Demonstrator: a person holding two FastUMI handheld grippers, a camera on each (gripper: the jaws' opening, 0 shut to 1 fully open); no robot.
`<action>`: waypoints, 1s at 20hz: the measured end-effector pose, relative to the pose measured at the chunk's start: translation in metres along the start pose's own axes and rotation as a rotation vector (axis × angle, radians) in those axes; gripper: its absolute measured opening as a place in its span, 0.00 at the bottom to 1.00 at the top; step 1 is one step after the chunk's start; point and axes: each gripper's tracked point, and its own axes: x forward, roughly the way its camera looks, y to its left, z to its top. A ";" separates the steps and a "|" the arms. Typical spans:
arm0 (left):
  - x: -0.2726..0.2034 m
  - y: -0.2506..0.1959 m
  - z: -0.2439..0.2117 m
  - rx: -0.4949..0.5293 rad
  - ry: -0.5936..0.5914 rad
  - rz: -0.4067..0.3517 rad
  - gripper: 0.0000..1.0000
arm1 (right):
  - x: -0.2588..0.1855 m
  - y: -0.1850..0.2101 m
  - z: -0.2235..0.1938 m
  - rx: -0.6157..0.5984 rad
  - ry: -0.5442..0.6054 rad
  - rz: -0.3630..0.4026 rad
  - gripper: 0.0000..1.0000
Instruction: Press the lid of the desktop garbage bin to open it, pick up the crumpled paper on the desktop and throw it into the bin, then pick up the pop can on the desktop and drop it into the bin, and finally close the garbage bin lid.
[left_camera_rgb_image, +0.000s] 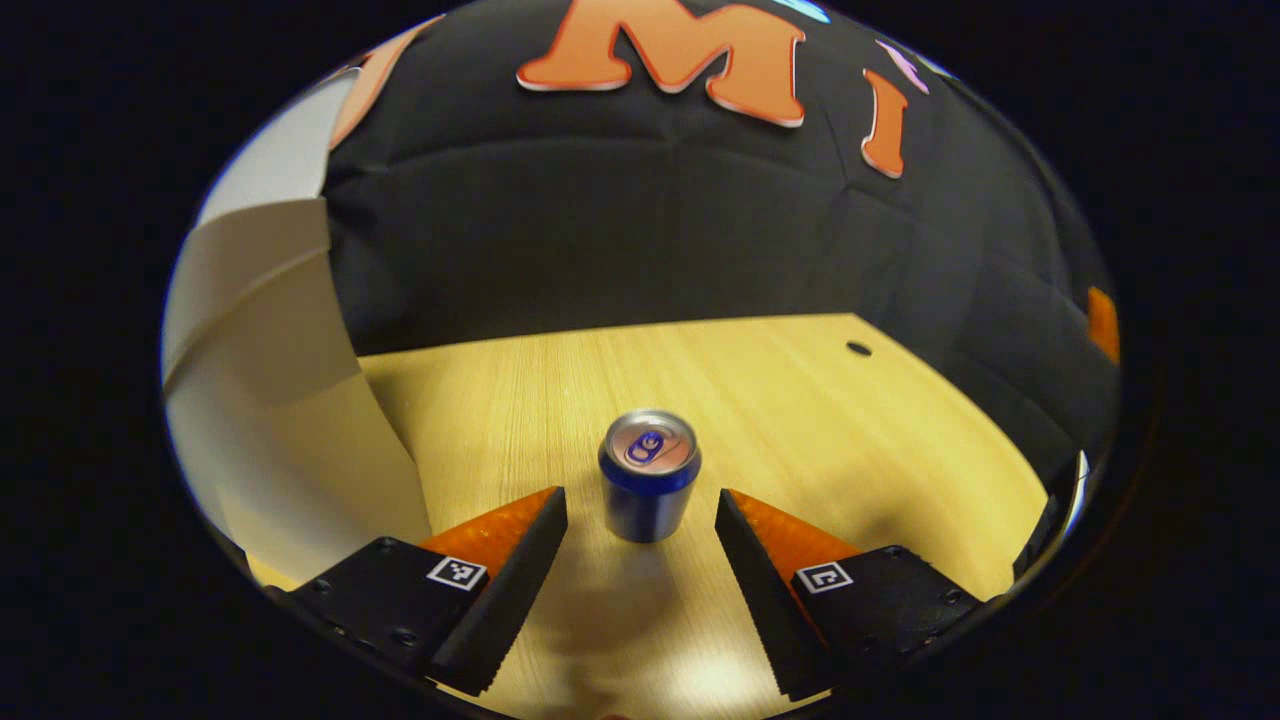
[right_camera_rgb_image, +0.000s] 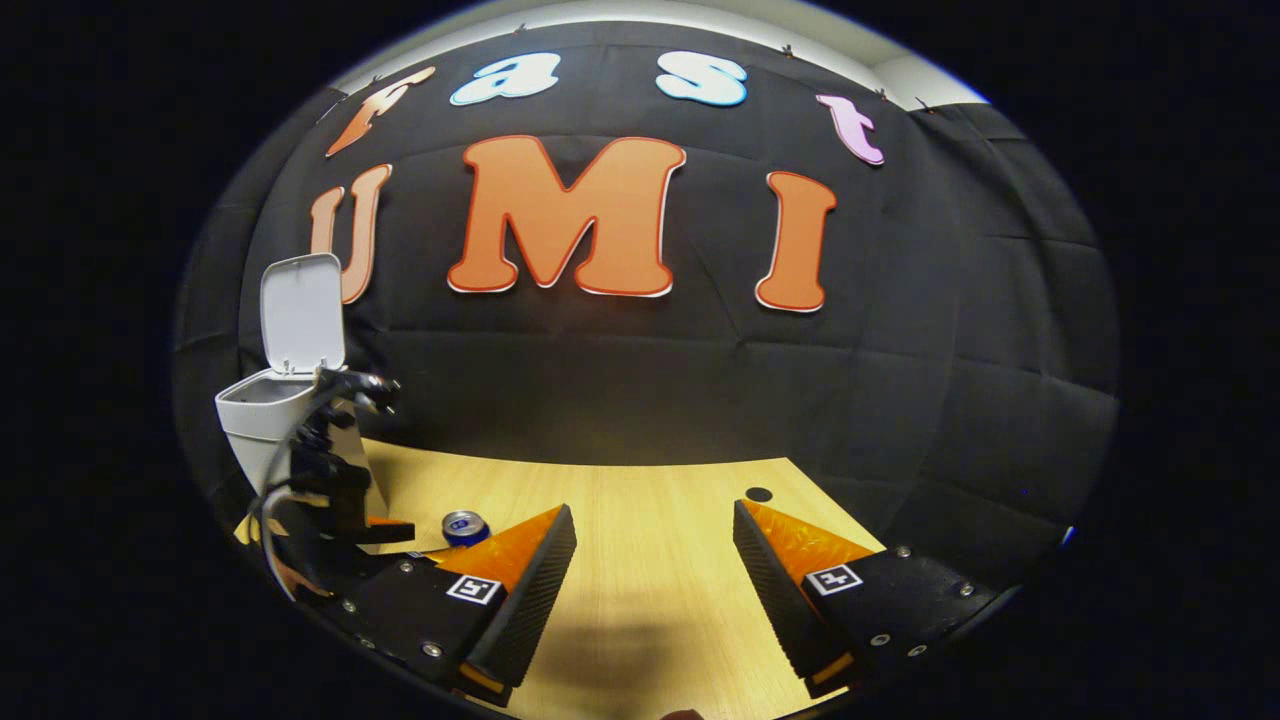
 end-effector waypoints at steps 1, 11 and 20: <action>0.011 -0.002 -0.004 0.001 0.023 -0.009 0.97 | 0.000 -0.007 -0.003 -0.003 0.004 -0.015 0.94; 0.021 -0.003 0.014 0.062 0.023 0.013 0.80 | 0.014 -0.025 -0.018 0.005 0.048 -0.051 0.95; -0.117 0.033 0.095 0.054 -0.214 -0.028 0.75 | 0.037 0.020 -0.027 0.011 0.076 0.048 0.95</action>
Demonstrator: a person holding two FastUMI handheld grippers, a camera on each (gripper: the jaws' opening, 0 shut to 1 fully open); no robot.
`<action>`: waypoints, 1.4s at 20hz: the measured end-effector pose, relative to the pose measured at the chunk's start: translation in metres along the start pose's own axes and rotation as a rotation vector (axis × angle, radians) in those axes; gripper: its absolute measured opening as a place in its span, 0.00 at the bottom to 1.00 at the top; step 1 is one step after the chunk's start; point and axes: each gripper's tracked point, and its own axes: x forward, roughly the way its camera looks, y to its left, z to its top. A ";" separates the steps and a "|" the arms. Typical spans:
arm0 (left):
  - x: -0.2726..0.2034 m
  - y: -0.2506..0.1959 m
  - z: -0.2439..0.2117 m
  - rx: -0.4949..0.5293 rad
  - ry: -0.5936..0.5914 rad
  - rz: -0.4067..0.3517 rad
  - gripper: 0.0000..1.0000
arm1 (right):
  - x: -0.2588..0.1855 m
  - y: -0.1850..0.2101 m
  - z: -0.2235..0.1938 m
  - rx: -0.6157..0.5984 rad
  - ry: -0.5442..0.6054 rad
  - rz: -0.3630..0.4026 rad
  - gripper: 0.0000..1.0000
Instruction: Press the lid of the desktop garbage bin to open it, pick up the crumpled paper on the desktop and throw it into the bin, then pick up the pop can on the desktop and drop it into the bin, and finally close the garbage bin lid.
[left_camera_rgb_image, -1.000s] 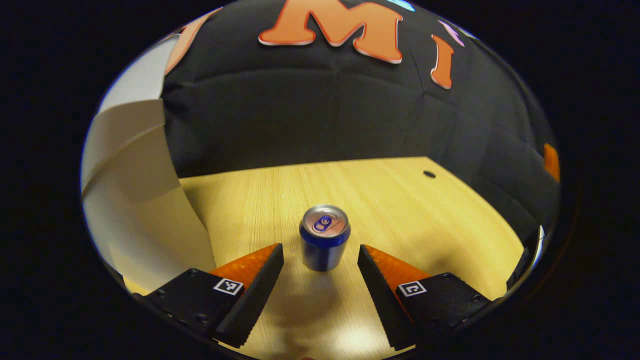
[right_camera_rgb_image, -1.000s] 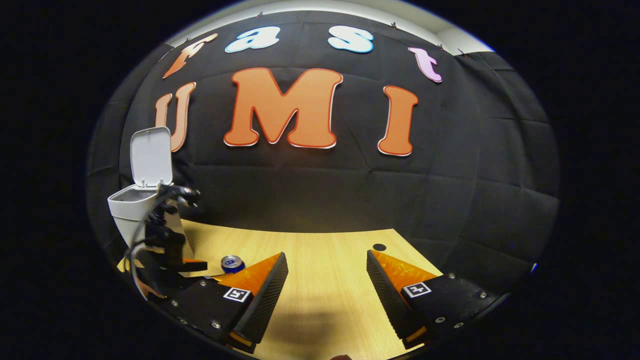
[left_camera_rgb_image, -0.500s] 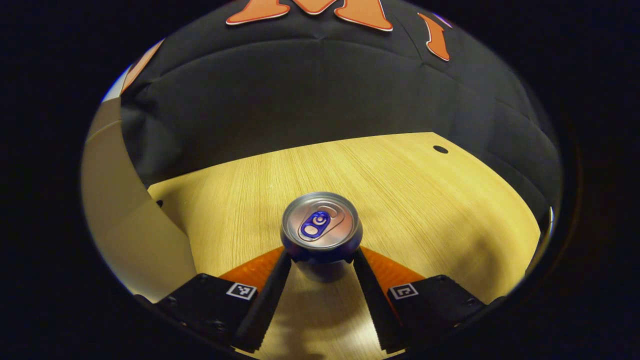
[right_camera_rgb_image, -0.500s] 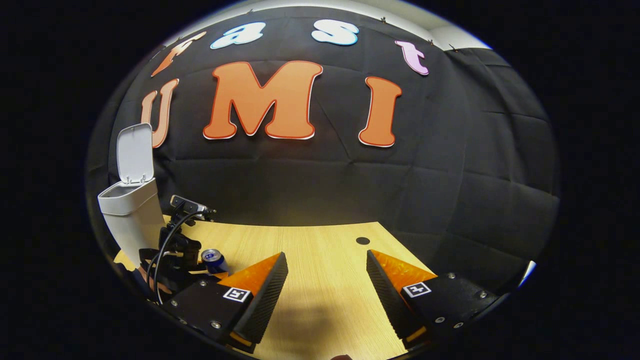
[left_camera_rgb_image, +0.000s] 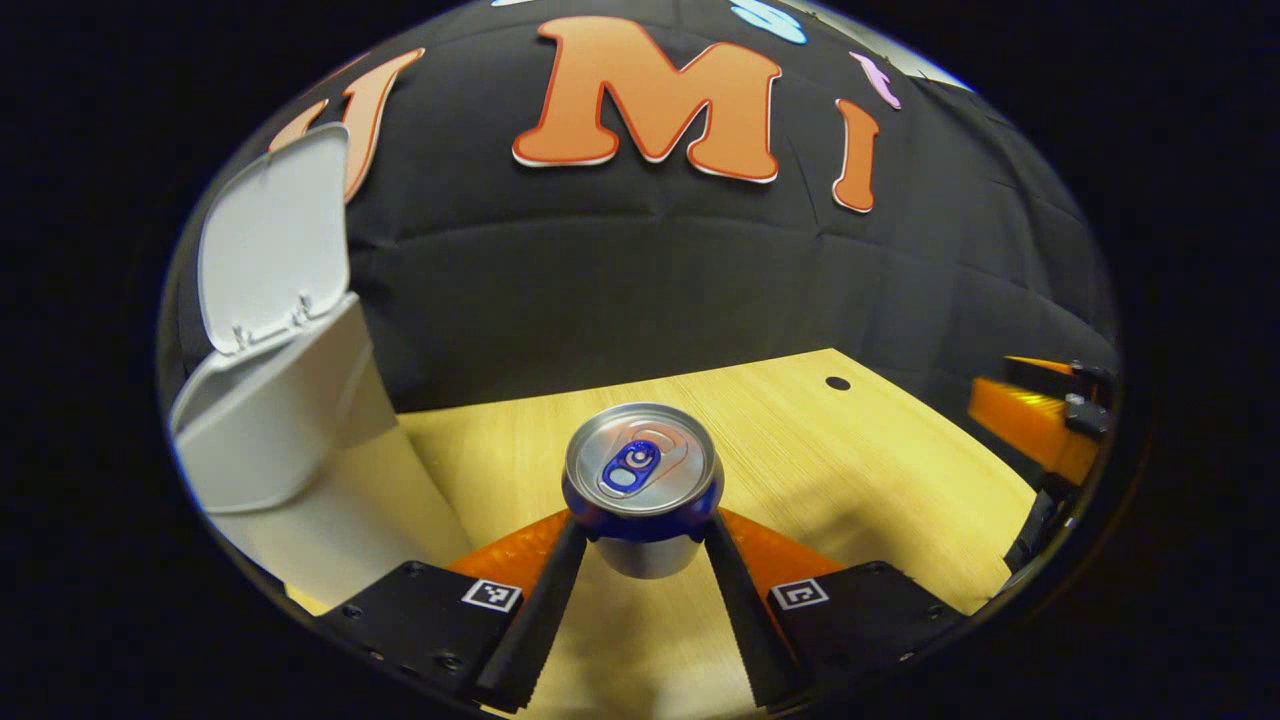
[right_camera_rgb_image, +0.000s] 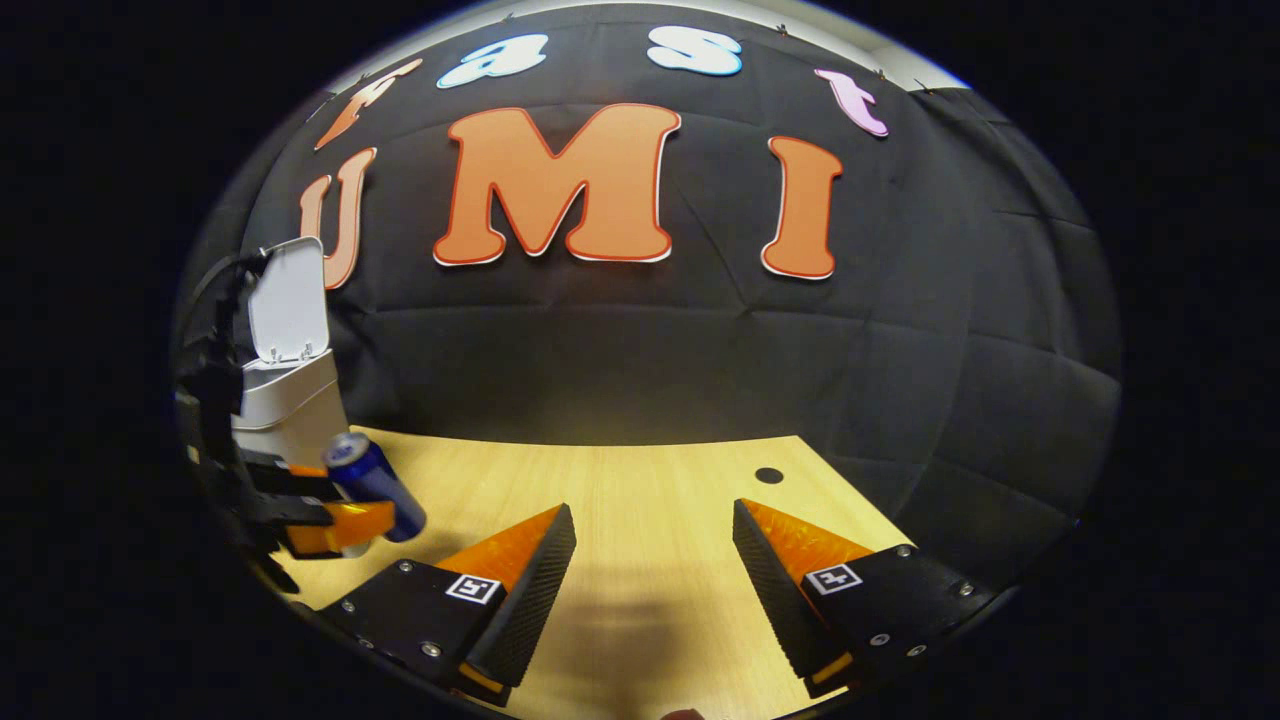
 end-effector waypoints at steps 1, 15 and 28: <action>-0.020 0.005 0.023 -0.015 -0.037 0.010 0.75 | 0.002 0.006 -0.002 0.000 0.006 0.014 0.95; -0.056 0.232 0.059 -0.121 0.012 0.362 0.76 | -0.007 0.066 0.010 -0.003 -0.035 0.112 0.95; -0.095 0.243 0.175 -0.093 -0.265 0.399 0.95 | -0.004 0.023 0.022 -0.003 -0.047 0.023 0.94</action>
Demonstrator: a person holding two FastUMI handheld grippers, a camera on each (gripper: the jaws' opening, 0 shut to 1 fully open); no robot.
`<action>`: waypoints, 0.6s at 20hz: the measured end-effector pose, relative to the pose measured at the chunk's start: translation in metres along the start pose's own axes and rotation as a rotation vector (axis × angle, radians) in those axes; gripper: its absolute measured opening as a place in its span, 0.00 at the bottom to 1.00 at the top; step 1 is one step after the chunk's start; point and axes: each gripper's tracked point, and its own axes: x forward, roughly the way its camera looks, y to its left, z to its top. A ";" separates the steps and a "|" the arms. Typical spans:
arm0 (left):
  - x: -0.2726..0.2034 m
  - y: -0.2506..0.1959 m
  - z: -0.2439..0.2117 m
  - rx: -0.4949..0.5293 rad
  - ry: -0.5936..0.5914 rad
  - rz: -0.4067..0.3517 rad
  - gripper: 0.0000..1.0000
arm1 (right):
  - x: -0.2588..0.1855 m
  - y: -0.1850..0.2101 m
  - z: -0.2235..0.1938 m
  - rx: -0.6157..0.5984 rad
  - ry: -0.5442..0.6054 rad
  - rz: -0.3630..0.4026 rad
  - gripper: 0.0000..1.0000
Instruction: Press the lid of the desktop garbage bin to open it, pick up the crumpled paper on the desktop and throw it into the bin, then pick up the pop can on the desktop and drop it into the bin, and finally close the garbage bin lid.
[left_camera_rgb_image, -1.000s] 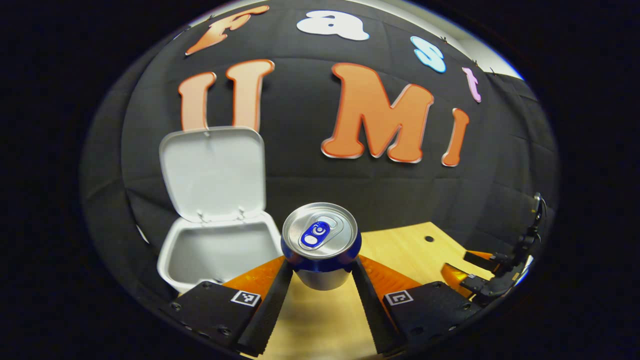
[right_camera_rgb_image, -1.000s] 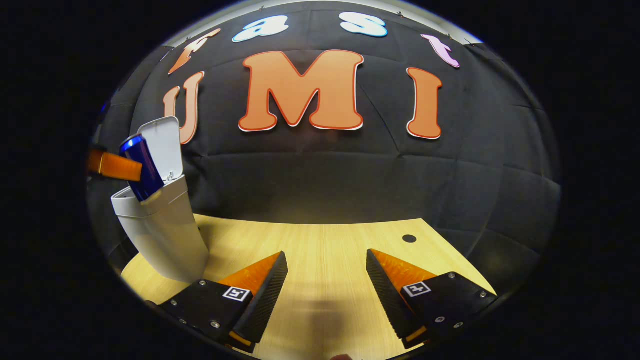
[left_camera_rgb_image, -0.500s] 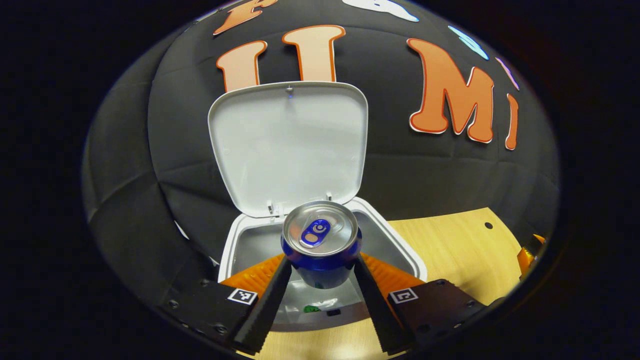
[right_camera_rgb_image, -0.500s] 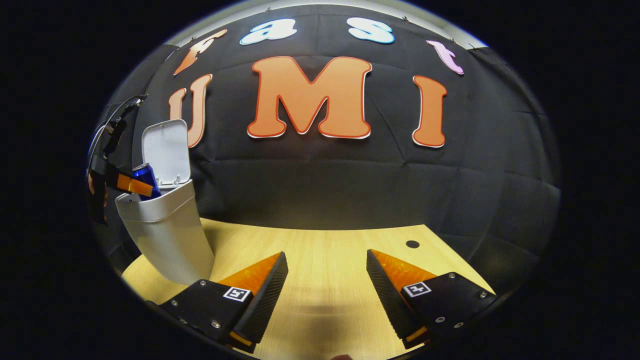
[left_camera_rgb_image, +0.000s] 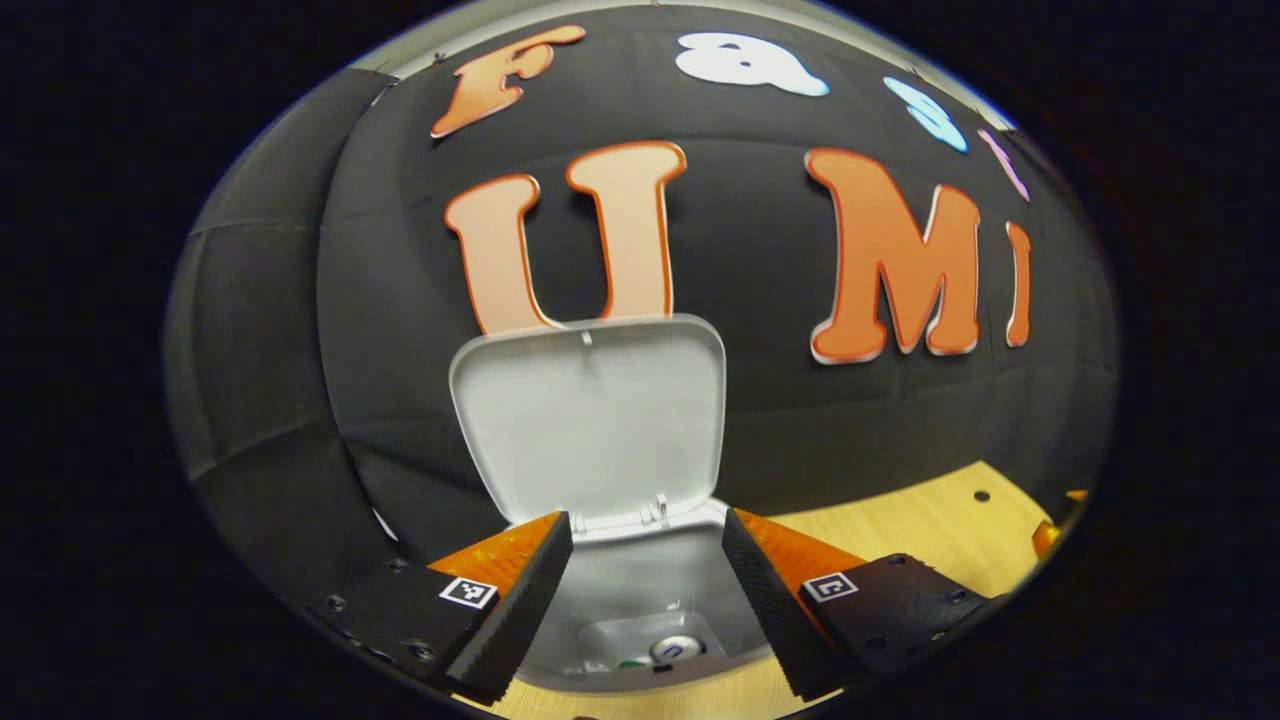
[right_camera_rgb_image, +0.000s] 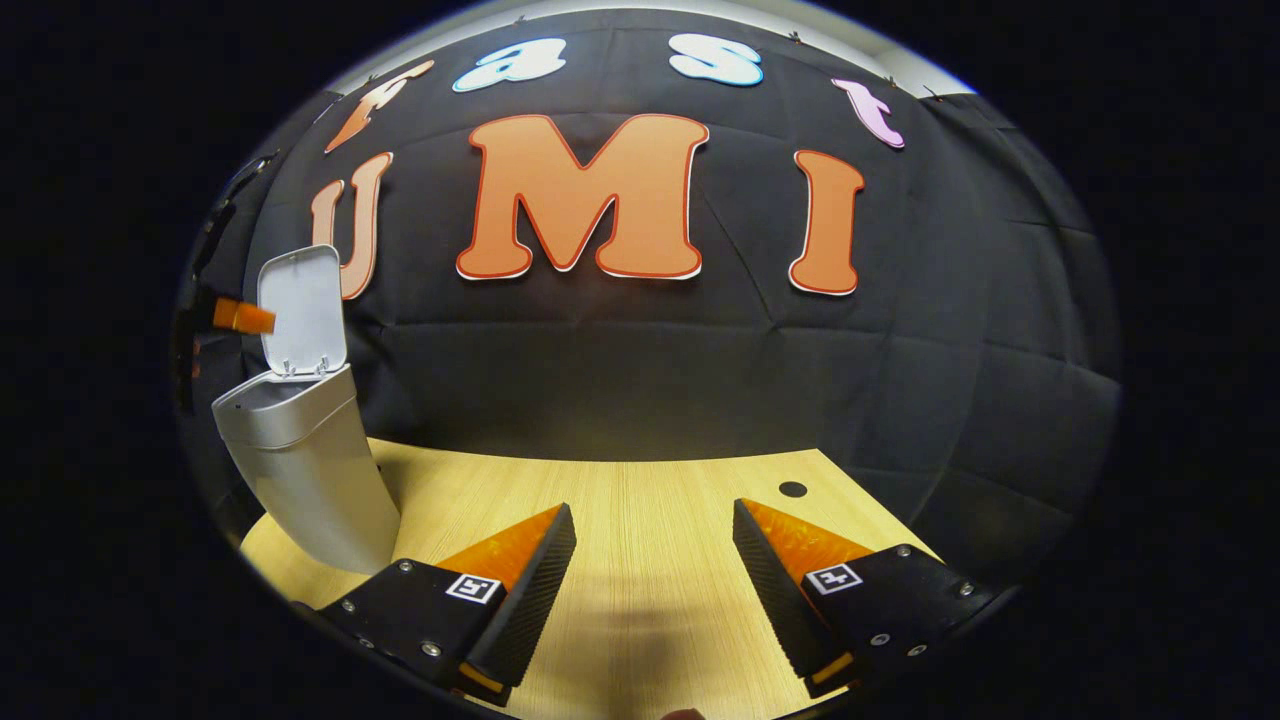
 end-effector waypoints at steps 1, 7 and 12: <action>0.003 0.005 0.021 -0.019 -0.040 0.003 0.95 | 0.000 -0.001 0.002 -0.004 -0.003 0.000 0.94; 0.044 0.024 0.120 -0.050 -0.161 0.008 0.95 | -0.006 -0.001 0.008 0.009 -0.012 0.004 0.95; 0.095 0.023 0.109 -0.039 -0.069 0.023 0.95 | -0.012 0.000 0.009 0.006 -0.013 0.012 0.95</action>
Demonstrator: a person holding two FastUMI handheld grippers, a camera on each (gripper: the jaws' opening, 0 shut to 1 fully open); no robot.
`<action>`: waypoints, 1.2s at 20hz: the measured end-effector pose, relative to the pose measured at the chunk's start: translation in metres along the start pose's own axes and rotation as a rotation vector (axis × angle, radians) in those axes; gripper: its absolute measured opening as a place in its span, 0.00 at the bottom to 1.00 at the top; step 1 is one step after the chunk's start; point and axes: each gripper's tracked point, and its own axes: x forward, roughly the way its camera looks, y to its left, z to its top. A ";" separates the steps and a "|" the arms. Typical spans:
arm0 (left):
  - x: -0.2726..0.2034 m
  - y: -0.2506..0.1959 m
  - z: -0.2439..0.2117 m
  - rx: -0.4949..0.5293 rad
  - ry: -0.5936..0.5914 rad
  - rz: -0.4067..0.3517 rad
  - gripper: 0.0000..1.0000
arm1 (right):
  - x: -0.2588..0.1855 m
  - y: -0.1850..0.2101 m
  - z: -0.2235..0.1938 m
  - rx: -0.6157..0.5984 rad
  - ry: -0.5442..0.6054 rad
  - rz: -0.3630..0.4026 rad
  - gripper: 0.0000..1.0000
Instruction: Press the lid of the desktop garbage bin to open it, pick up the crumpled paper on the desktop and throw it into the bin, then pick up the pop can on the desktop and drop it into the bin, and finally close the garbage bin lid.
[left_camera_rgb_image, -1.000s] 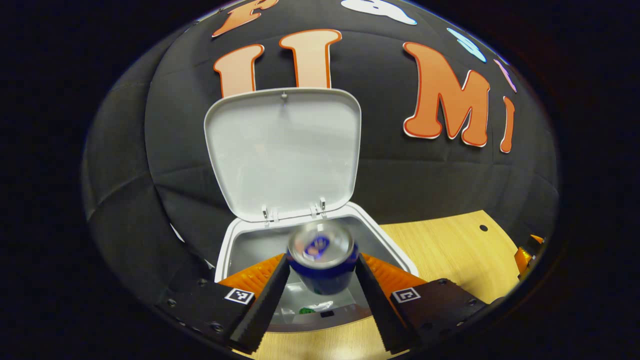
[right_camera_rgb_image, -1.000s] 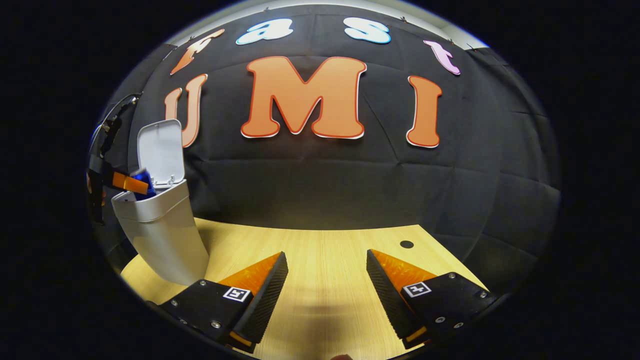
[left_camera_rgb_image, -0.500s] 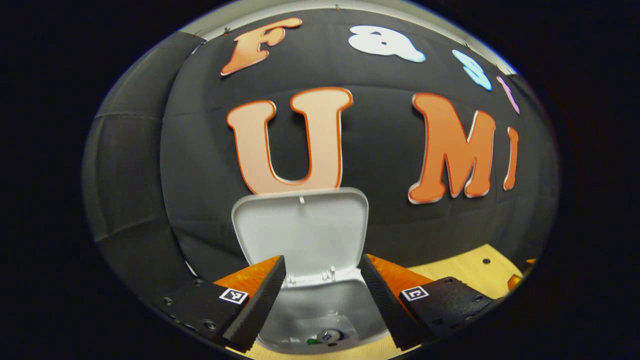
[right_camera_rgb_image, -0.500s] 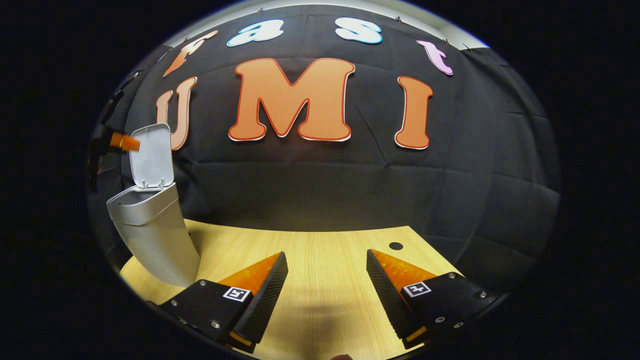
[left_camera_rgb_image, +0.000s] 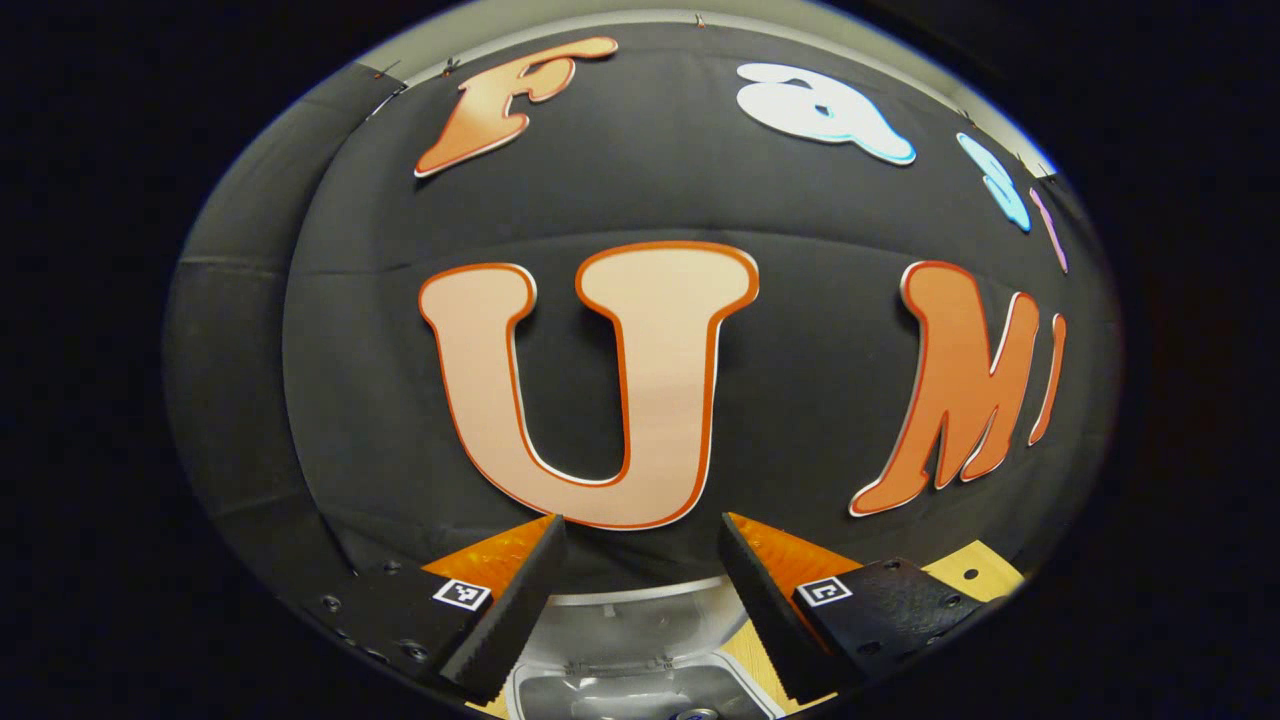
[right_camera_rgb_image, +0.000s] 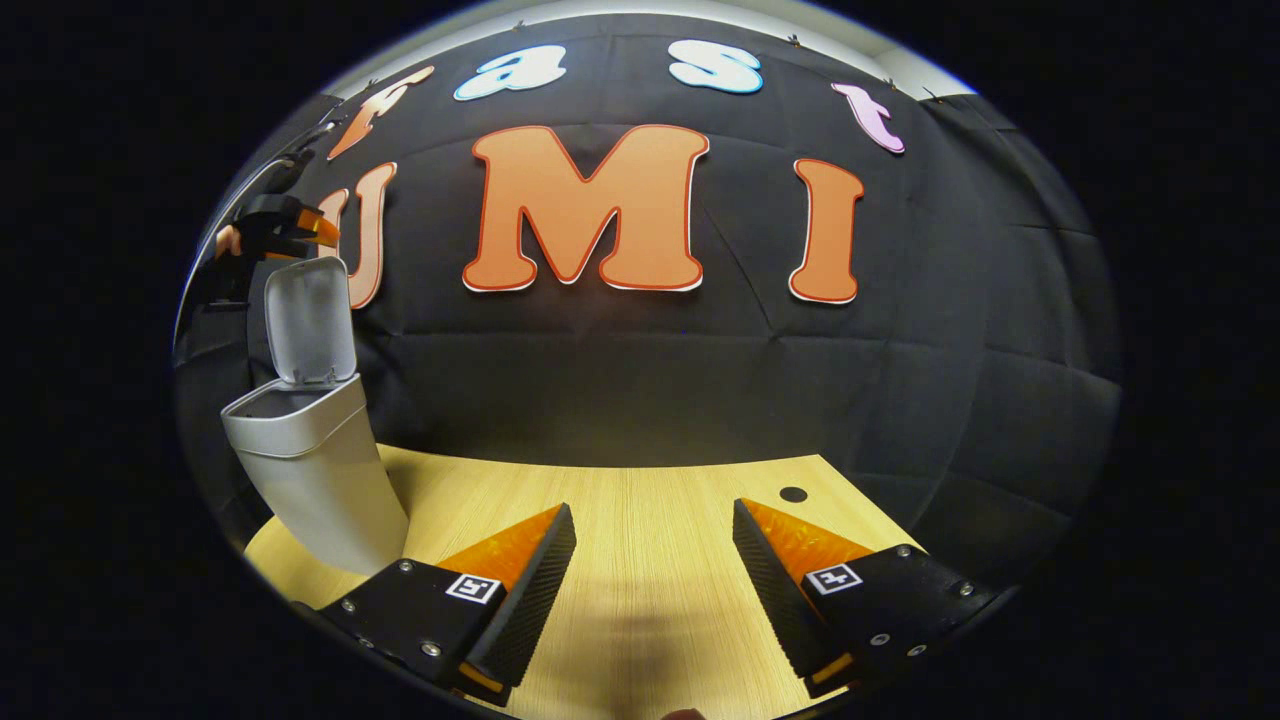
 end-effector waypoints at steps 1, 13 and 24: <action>0.003 0.000 -0.009 -0.002 0.031 0.000 0.95 | 0.000 -0.001 0.000 -0.002 0.000 0.000 0.95; -0.104 -0.024 -0.084 -0.139 0.274 -0.080 0.95 | 0.000 -0.010 -0.006 -0.002 0.006 -0.013 0.94; -0.154 -0.034 -0.218 -0.060 0.515 -0.020 0.95 | 0.003 0.003 0.006 -0.028 -0.028 0.021 0.95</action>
